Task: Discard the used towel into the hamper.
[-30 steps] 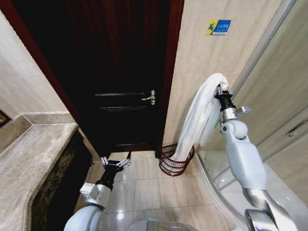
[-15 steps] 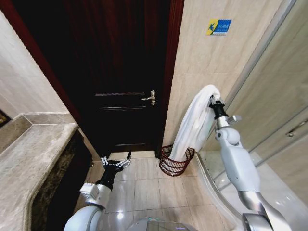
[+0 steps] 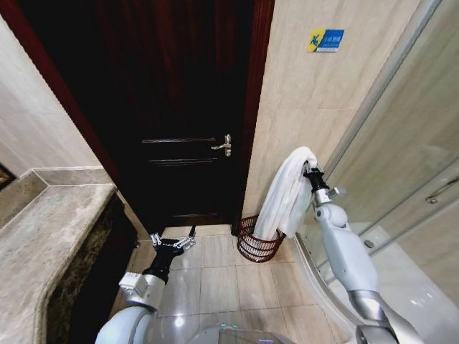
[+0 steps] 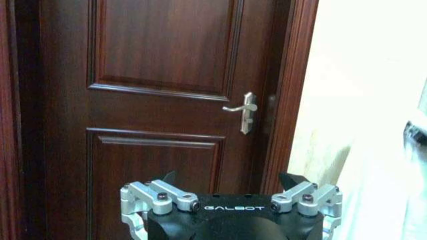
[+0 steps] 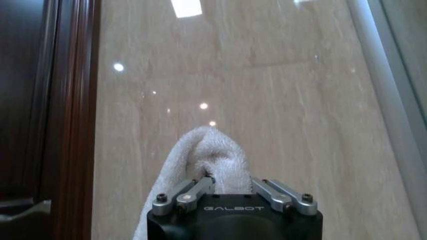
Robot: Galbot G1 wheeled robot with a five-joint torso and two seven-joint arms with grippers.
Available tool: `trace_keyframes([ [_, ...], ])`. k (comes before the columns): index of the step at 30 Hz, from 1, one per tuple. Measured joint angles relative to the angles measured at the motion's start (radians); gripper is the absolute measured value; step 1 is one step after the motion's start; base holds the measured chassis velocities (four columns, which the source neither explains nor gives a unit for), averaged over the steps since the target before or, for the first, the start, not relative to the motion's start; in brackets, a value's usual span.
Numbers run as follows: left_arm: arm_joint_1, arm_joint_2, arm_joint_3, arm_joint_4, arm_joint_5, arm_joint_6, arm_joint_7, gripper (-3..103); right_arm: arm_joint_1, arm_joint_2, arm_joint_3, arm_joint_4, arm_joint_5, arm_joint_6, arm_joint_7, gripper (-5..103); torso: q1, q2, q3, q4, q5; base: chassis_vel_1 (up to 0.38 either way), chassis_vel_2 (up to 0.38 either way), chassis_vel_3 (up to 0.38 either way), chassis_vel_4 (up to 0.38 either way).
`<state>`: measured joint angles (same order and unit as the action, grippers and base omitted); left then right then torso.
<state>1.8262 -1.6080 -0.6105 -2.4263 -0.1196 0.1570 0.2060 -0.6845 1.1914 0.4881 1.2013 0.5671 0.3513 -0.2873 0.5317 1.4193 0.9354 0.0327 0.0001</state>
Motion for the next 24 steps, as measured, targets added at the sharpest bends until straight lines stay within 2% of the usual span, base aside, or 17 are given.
trace_keyframes([
  [12, 0.000, 0.000, 0.000, 0.000, 0.000, 0.000, 0.000, 100, 0.039, 0.060, -0.017, -0.241, -0.017, 0.144, -0.049, 12, 0.000, 0.000, 0.000, 0.0000, -0.0002, 0.000, 0.000, 0.000, 0.000],
  [24, 0.000, 0.000, 0.000, 0.000, 0.000, 0.000, 0.000, 100, 0.060, 0.107, -0.023, -0.417, -0.040, 0.233, -0.095, 12, 0.000, 0.000, 0.000, 0.0000, -0.0001, 0.000, 0.000, 0.000, 0.000],
])
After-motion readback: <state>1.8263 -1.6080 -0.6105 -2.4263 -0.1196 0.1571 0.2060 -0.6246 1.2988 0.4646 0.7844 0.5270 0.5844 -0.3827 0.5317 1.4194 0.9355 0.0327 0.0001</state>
